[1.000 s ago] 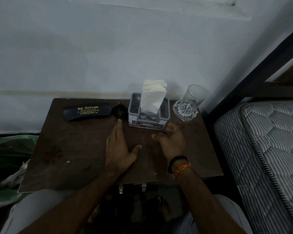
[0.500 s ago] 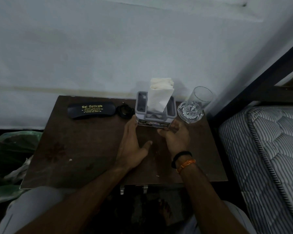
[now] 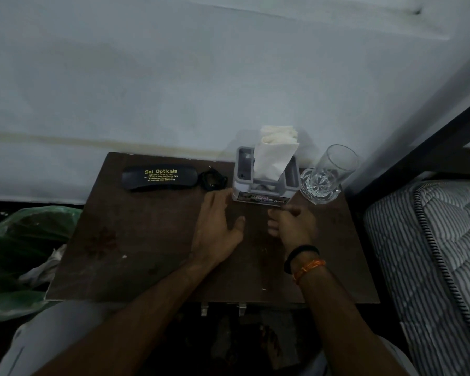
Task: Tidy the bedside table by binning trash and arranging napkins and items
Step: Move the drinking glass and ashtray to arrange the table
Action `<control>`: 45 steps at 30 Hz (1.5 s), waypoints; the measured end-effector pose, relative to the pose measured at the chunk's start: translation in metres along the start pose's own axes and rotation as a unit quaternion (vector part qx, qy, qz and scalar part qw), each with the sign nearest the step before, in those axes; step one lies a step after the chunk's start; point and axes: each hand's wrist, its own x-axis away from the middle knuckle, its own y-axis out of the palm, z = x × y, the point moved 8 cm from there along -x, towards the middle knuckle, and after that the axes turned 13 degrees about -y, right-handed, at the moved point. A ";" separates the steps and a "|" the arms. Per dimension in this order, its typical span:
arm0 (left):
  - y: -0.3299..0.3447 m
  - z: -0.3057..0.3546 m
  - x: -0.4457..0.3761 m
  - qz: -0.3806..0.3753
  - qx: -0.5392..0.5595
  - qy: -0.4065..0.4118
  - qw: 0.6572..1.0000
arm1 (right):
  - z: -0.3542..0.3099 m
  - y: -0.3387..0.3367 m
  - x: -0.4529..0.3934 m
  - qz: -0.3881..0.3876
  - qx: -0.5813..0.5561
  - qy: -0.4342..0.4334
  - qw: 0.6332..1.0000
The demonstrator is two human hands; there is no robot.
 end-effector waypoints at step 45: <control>-0.150 -0.080 -0.093 0.043 -0.239 -0.089 0.966 | -0.060 0.177 0.032 -0.147 0.491 -0.354 0.783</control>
